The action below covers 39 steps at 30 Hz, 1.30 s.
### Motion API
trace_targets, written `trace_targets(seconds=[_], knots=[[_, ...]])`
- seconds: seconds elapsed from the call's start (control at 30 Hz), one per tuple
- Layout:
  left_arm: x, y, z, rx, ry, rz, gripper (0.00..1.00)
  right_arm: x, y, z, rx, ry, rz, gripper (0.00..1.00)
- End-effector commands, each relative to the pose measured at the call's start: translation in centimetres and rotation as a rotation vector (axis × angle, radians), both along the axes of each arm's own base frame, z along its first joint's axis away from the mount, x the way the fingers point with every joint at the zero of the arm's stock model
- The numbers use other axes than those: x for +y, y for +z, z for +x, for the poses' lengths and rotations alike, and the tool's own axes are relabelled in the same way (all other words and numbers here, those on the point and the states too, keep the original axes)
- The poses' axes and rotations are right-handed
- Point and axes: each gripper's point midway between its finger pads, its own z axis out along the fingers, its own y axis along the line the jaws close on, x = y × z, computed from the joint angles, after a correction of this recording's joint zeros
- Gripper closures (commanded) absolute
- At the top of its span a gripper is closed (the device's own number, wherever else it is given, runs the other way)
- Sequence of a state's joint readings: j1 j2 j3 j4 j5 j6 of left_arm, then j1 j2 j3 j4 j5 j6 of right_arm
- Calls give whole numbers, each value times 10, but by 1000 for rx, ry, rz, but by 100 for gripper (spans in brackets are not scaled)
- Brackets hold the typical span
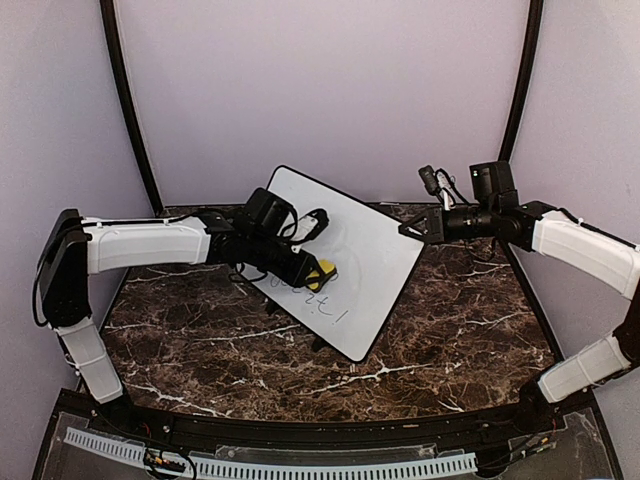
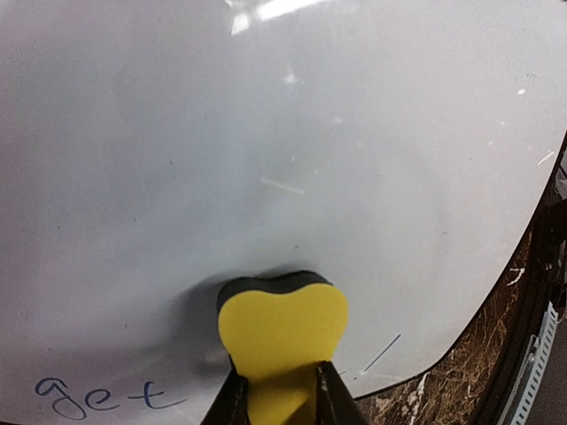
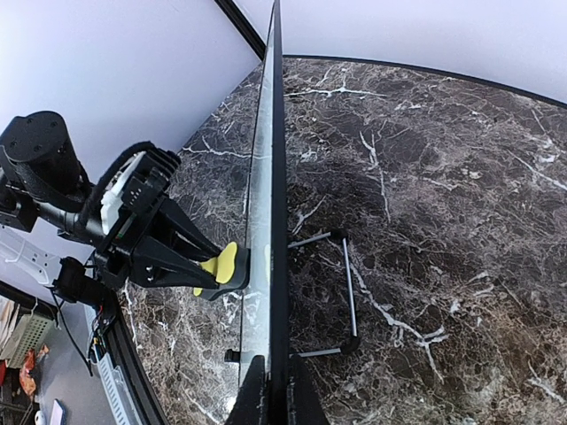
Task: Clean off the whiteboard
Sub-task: Erase the center of the whiteboard.
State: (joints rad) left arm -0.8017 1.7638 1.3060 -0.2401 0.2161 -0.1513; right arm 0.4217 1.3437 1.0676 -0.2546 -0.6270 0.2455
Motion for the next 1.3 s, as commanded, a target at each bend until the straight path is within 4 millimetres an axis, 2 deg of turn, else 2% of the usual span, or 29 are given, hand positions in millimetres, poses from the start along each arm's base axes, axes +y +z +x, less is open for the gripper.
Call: trace_targets(seconds=[0.0, 0.17, 0.2, 0.23, 0.27, 0.47, 0.63, 0.73, 0.77, 0.83, 0.97, 1.13, 1.23, 1.27], knots=[[-8, 13, 24, -93, 25, -2, 97, 17, -4, -20, -59, 138, -19, 100], [1, -3, 12, -47, 22, 15, 98, 17, -4, -20, -60, 140, -19, 100], [6, -13, 6, -22, 25, 27, 98, 17, -4, -20, -61, 140, -19, 100], [6, -11, 2, -17, 20, 13, 98, 17, -5, -20, -58, 141, -19, 100], [12, -22, -5, 9, 23, 25, 98, 17, -4, -20, -59, 141, -19, 100], [23, -36, -23, 63, 16, 30, 98, 18, -5, -19, -56, 143, -18, 100], [13, -28, -16, 49, 3, 10, 98, 18, -5, -20, -55, 143, -19, 100], [0, -12, -4, 14, -7, -19, 97, 18, -4, -20, -57, 140, -20, 100], [-2, -13, -1, 10, -13, -15, 98, 17, -4, -20, -57, 140, -20, 100], [-12, 1, 8, -21, -21, -31, 97, 17, -4, -21, -59, 140, -20, 100], [-17, 12, 17, -52, -24, -34, 98, 17, -6, -21, -56, 140, -22, 100], [-10, 5, 11, -38, -16, -13, 98, 17, -6, -20, -58, 140, -22, 100], [0, -11, -1, 9, -7, 3, 98, 17, -7, -21, -56, 141, -23, 100], [1, -10, -4, 12, -10, -7, 98, 17, -7, -21, -57, 141, -22, 100]])
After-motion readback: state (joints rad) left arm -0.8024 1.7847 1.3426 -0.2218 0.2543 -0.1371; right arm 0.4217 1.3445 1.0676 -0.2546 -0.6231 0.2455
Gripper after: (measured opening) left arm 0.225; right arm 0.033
